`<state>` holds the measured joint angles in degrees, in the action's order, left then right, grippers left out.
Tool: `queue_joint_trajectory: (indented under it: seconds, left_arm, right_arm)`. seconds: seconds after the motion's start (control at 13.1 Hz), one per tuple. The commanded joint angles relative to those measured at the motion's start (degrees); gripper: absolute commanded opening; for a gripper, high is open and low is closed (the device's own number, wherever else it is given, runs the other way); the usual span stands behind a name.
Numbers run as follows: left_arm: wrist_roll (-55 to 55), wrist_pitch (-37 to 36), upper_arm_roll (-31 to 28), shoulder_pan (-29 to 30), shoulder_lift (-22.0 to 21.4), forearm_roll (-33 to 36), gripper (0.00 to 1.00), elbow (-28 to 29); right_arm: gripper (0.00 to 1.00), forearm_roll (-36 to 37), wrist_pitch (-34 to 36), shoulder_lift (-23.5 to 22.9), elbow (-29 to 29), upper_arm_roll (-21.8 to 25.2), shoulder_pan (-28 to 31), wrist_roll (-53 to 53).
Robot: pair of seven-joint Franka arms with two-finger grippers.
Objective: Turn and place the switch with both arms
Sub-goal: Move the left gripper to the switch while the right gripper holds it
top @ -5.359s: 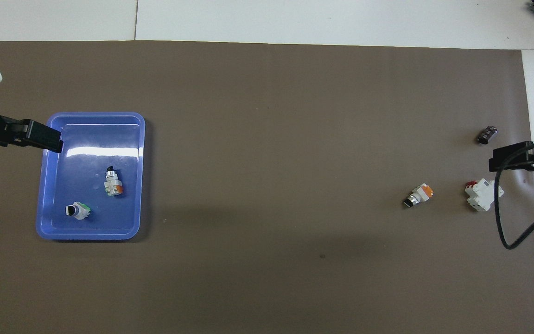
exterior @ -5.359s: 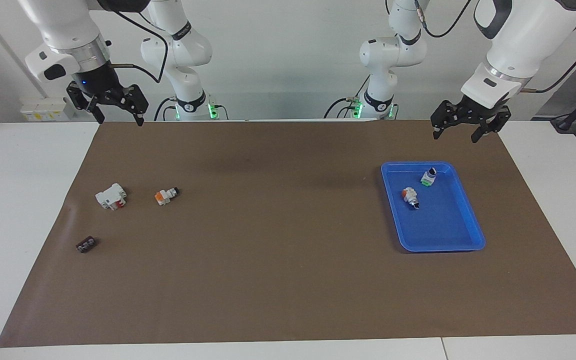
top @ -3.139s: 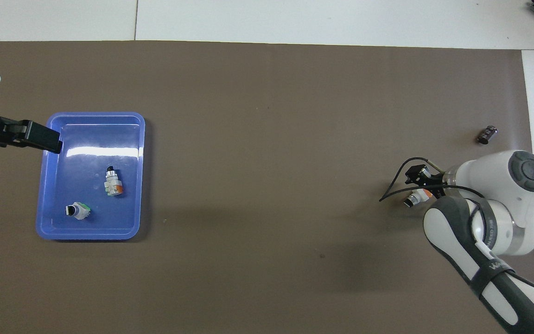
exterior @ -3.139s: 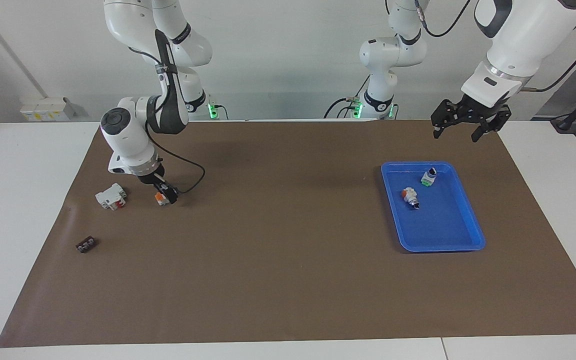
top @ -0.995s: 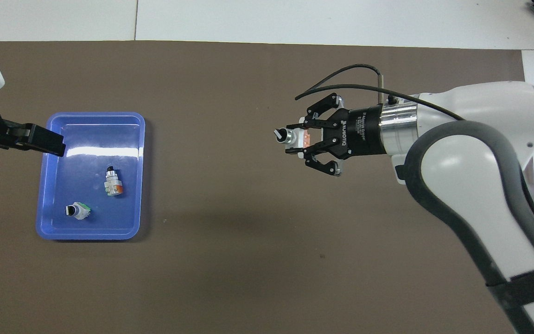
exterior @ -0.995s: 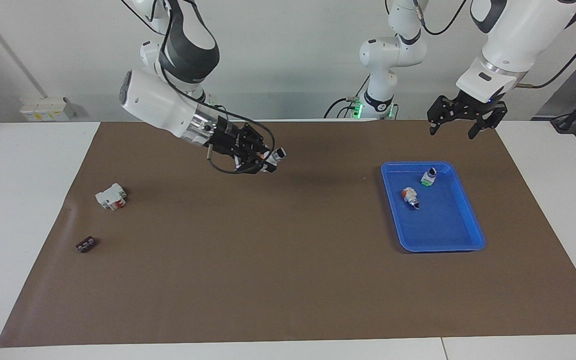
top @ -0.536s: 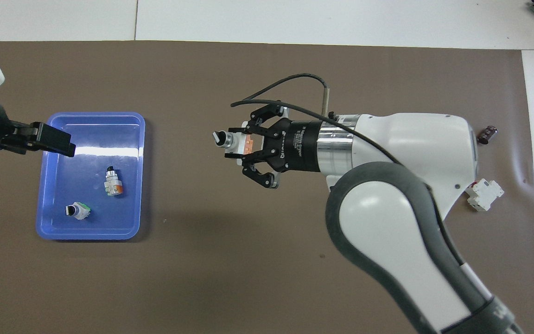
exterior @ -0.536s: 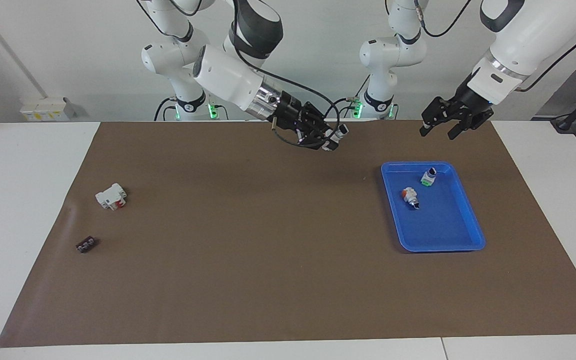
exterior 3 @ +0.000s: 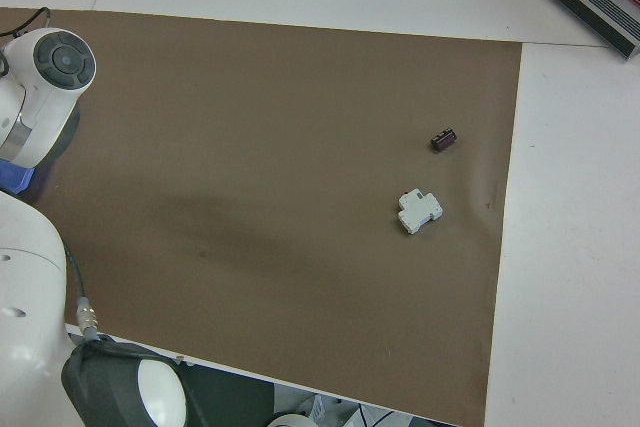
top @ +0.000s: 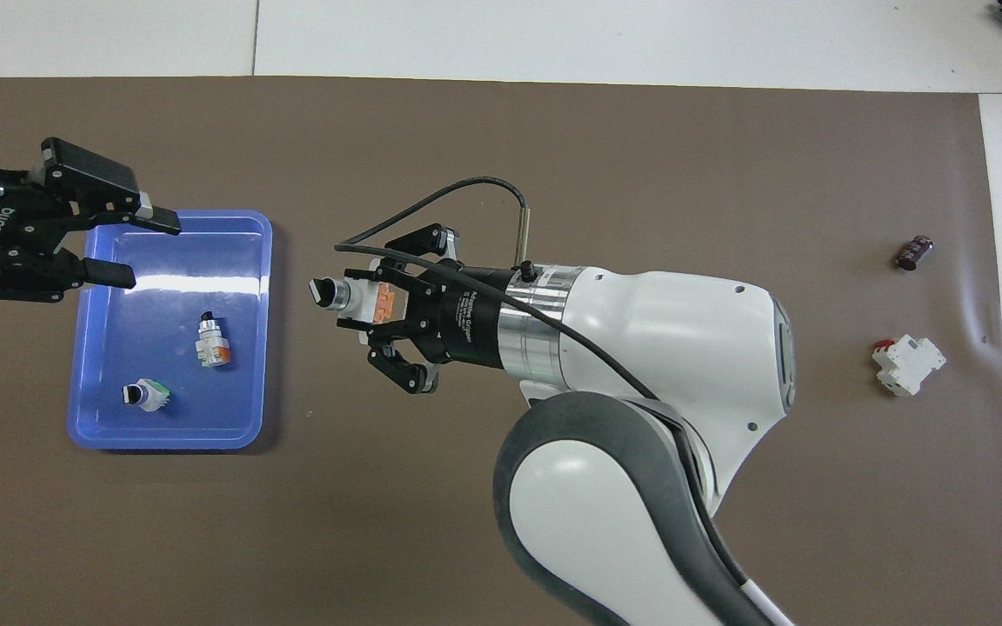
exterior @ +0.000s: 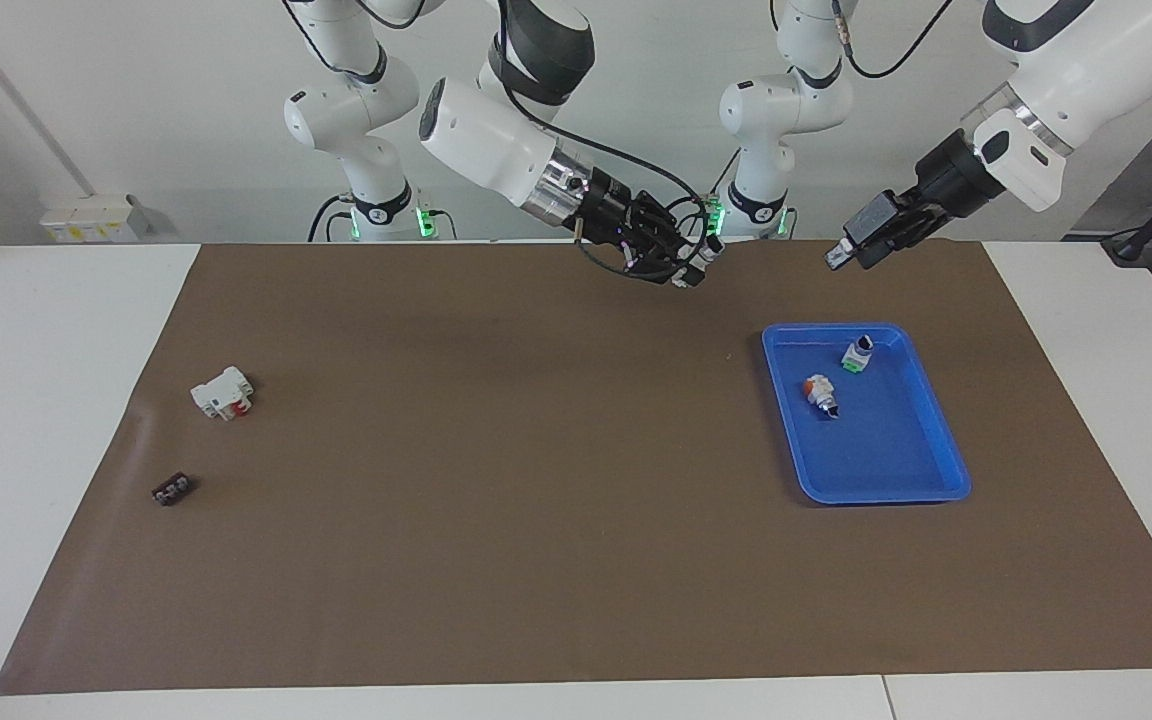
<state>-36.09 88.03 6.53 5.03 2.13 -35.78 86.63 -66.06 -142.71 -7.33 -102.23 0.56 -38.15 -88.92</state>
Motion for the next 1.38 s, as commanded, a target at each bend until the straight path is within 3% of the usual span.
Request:
queue_joint_trajectory:
  seconds: [0.0, 0.46, 0.77, 1.07, 1.3]
  left_arm:
    - [-5.11, 1.09, 0.15, 0.68, -3.00, -3.41, 0.73, 5.29]
    - [-16.46, -1.11, 0.85, -6.08, -4.76, -7.01, 0.58, 8.11]
    - [-16.73, 4.23, 0.85, -10.65, -5.82, -7.99, 0.53, 10.14]
    - [-13.41, 5.05, 0.85, -10.83, -5.73, -7.64, 0.40, 10.14]
    - [-13.13, 4.25, 0.50, -10.04, -5.38, -7.29, 0.38, 9.27]
  right_arm:
    - [0.00, -0.56, -1.16, -0.75, 1.24, 0.23, -0.78, -1.78]
    - [0.00, -0.30, -1.52, -0.75, 1.24, 0.23, -0.87, -1.69]
    - [0.00, -0.30, -1.52, -0.75, 1.24, 0.23, -0.87, -1.43]
    - [0.00, -0.21, -1.52, -0.75, 1.24, 0.14, -0.87, -1.34]
    - [0.00, -0.21, -1.52, -0.75, 1.24, 0.14, -0.87, -1.34]
